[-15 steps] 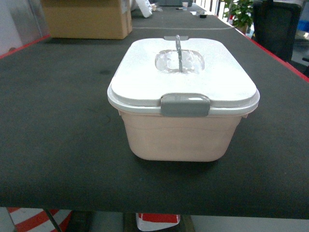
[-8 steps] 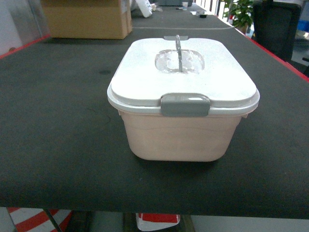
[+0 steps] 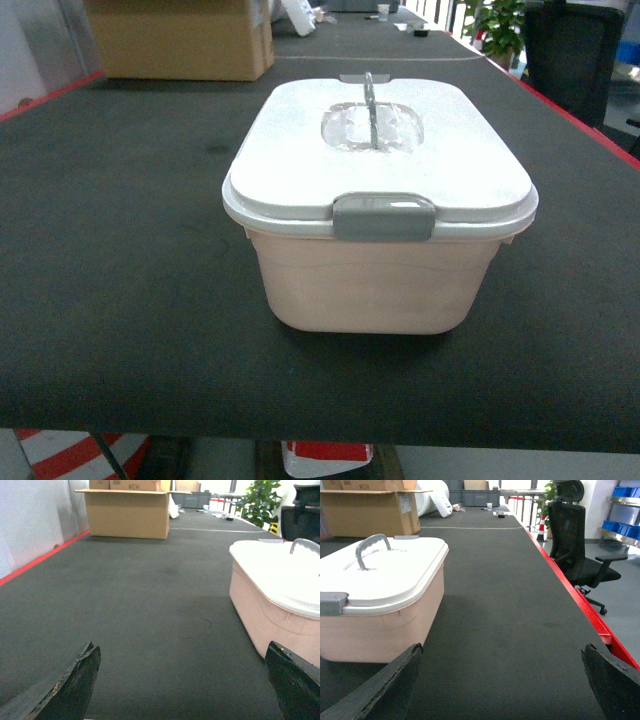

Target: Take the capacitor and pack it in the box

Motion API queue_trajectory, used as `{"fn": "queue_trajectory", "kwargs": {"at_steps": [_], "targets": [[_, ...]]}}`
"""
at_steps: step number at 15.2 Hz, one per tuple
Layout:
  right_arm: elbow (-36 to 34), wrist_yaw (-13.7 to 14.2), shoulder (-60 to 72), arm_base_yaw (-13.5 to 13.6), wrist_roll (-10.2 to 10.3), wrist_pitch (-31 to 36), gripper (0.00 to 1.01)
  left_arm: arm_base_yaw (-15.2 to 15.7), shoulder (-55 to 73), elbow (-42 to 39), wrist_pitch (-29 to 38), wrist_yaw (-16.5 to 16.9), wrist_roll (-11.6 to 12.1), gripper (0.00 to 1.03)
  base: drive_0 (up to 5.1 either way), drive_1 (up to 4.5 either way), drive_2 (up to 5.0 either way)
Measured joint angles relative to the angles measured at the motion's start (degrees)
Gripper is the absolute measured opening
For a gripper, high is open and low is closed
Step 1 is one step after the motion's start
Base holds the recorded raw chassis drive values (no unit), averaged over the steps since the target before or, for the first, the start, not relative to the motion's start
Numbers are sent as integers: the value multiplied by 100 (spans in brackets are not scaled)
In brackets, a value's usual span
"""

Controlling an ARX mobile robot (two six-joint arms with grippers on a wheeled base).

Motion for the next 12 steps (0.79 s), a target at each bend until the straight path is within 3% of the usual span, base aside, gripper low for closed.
{"fn": "queue_trajectory", "kwargs": {"at_steps": [12], "targets": [[0, 0, 0, 0, -2, 0, 98, 0, 0, 0, 0, 0, 0, 98, 0, 0, 0]]}}
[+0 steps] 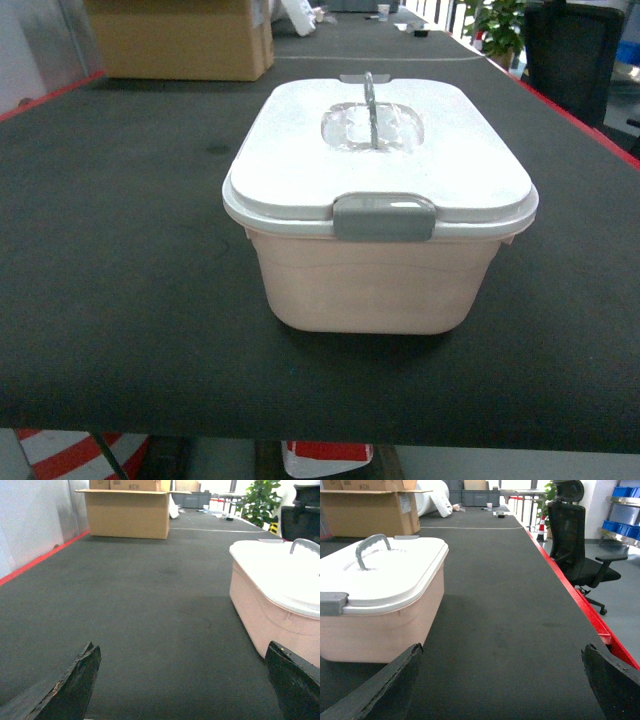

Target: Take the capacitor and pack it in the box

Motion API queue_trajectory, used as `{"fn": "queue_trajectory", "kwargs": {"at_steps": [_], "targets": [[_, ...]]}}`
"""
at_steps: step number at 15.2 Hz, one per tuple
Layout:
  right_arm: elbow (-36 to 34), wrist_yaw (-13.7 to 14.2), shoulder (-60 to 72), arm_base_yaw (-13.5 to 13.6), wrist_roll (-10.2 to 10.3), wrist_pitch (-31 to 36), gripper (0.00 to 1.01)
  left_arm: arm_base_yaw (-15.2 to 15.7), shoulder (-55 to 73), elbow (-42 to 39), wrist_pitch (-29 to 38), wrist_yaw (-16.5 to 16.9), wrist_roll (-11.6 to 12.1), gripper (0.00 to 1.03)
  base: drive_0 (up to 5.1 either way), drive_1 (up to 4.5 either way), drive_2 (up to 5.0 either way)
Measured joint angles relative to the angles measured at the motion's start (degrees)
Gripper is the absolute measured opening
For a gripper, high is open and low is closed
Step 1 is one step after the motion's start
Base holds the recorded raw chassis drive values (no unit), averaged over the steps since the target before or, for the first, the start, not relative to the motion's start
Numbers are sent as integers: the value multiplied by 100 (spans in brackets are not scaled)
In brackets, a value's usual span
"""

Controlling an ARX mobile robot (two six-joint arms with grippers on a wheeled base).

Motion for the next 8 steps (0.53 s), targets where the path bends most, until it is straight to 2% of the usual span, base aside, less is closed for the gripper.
{"fn": "queue_trajectory", "kwargs": {"at_steps": [8], "targets": [[0, 2, 0, 0, 2, 0, 98, 0, 0, 0, 0, 0, 0, 98, 0, 0, 0]]}}
